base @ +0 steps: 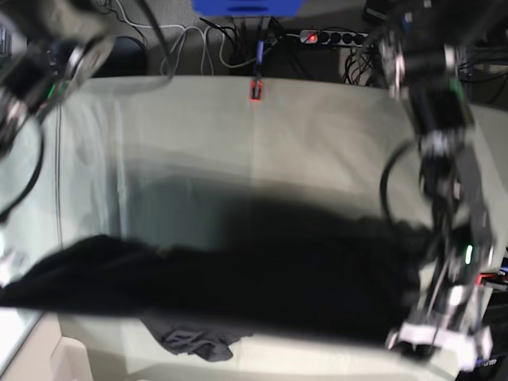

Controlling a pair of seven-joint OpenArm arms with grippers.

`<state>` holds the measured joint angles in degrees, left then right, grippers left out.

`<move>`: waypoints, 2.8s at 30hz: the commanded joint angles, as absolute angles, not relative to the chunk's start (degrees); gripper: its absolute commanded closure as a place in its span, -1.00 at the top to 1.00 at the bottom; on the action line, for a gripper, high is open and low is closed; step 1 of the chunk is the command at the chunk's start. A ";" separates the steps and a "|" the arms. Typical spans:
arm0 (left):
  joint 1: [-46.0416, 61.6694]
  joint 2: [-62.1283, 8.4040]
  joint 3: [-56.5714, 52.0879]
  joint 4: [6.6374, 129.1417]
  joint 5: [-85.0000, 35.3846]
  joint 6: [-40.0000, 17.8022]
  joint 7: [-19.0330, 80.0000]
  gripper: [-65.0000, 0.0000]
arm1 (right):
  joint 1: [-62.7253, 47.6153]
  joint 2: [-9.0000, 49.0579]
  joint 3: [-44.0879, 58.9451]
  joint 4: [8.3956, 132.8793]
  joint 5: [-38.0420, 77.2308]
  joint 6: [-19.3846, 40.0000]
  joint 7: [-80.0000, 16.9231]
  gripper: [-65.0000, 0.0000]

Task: Layout the t-shirt on the table in an organized manner, then fold the t-shirt properly
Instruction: 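Lift the shirt with both grippers, swing it, and lay it flat, then hold the shirt edge with both grippers and drag it to straighten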

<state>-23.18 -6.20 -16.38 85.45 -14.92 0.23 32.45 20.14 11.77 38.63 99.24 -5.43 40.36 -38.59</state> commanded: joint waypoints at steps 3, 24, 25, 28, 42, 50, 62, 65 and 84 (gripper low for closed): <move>-34.59 -6.46 -12.88 82.51 -14.90 -0.04 29.85 -1.00 | 29.58 15.08 36.35 99.30 -6.29 40.00 -38.46 -1.00; -27.56 -15.69 -10.24 79.43 -15.52 0.04 29.76 -1.00 | 11.56 5.05 33.89 110.20 -9.80 40.00 -36.88 -1.00; -24.84 -16.22 -10.24 80.66 -15.52 -0.13 29.76 -1.00 | 9.71 3.91 33.89 110.11 -9.80 40.00 -35.74 -1.00; -15.69 -16.13 -13.41 84.35 -15.52 -0.22 29.76 -1.00 | 3.65 1.36 33.80 110.02 -9.80 40.00 -32.48 -1.00; 5.58 -12.26 -21.93 83.91 -15.52 -0.31 29.58 -1.00 | -16.48 -0.92 33.89 110.55 -9.80 40.00 -29.67 -1.00; 11.21 -12.79 -22.11 85.32 -15.52 -0.31 29.32 -1.00 | -24.57 -2.86 35.21 113.98 -9.80 40.00 -29.58 -1.00; 14.90 -12.35 -28.97 85.32 -15.52 -0.31 29.76 -1.00 | -26.95 -2.51 41.45 113.63 -9.89 40.00 -29.58 -1.00; 15.96 -12.18 -28.70 84.97 -15.52 -0.31 29.76 -1.00 | -28.00 -2.77 41.36 113.45 -9.80 40.00 -29.58 -1.00; 16.92 -10.68 -28.79 75.65 -15.52 -0.31 29.23 -1.00 | -27.74 -2.77 40.66 95.60 -9.80 40.00 -20.53 -1.00</move>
<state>16.60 -10.17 -28.58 76.03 -16.14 -1.26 27.99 -27.46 -3.16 40.34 94.76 -10.26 40.27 -21.69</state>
